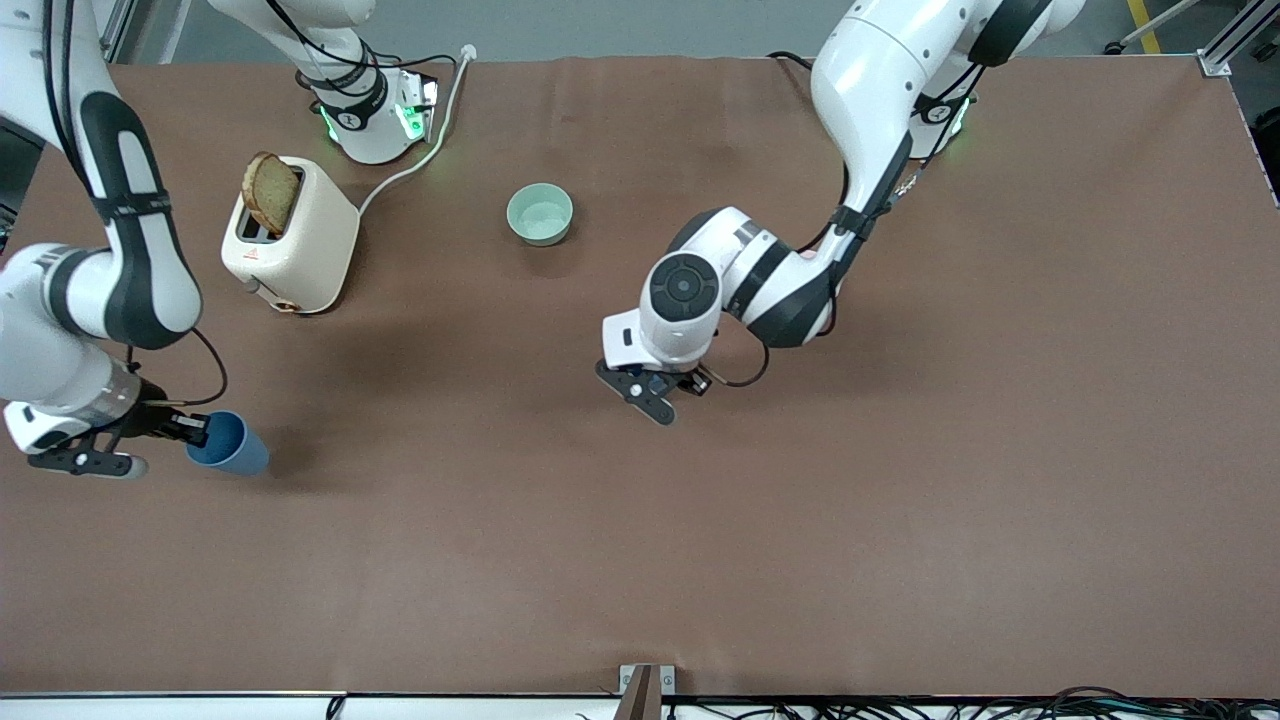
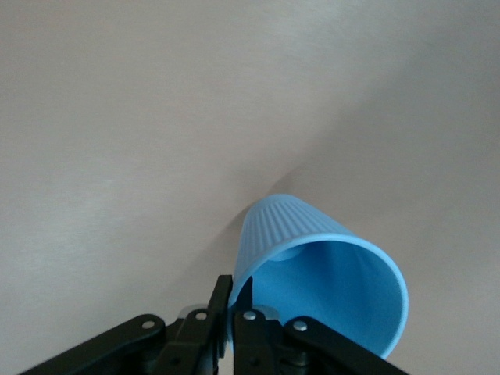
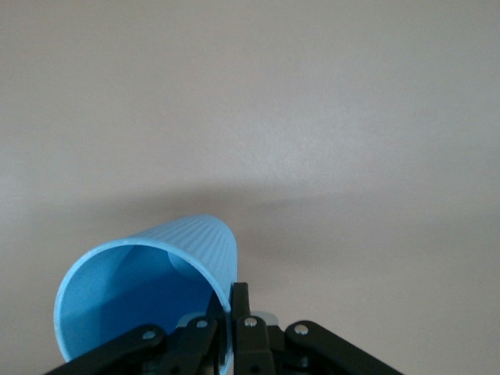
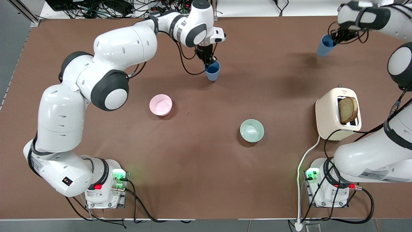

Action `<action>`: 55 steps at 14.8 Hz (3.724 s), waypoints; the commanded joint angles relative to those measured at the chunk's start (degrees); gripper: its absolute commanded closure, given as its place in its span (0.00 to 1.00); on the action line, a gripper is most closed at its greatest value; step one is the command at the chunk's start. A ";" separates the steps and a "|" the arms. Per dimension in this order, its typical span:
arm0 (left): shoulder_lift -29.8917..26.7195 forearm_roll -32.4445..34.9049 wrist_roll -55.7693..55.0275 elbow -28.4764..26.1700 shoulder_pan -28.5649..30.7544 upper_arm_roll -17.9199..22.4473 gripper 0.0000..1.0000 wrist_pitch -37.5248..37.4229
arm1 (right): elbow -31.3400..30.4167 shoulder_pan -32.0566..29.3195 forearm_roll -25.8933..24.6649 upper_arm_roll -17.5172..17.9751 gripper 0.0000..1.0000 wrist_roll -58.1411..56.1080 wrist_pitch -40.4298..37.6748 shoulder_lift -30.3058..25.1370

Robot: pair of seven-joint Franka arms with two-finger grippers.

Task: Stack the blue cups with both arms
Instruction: 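Lower the blue cup upright at table center and open the left gripper, then withdraw the left gripper while the right gripper carries its cup toward center, then lower the held blue cup into the placed cup and open the right gripper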

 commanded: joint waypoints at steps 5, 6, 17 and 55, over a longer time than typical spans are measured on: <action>2.45 -0.55 -2.25 1.22 -1.68 0.52 0.00 -0.60 | 1.80 2.00 0.89 0.28 1.00 3.71 -16.80 -15.05; 0.53 -0.81 -2.25 1.31 -1.69 0.52 0.00 -1.91 | 1.80 2.08 0.89 0.37 1.00 3.80 -19.44 -17.25; -18.82 1.12 -2.25 1.22 23.33 1.22 0.00 -18.18 | 8.65 5.42 1.24 0.28 1.00 5.55 -38.01 -25.27; -45.54 -1.16 -0.58 -16.09 37.42 5.61 0.00 -22.40 | 13.31 53.68 6.61 0.28 1.00 61.63 -8.48 6.19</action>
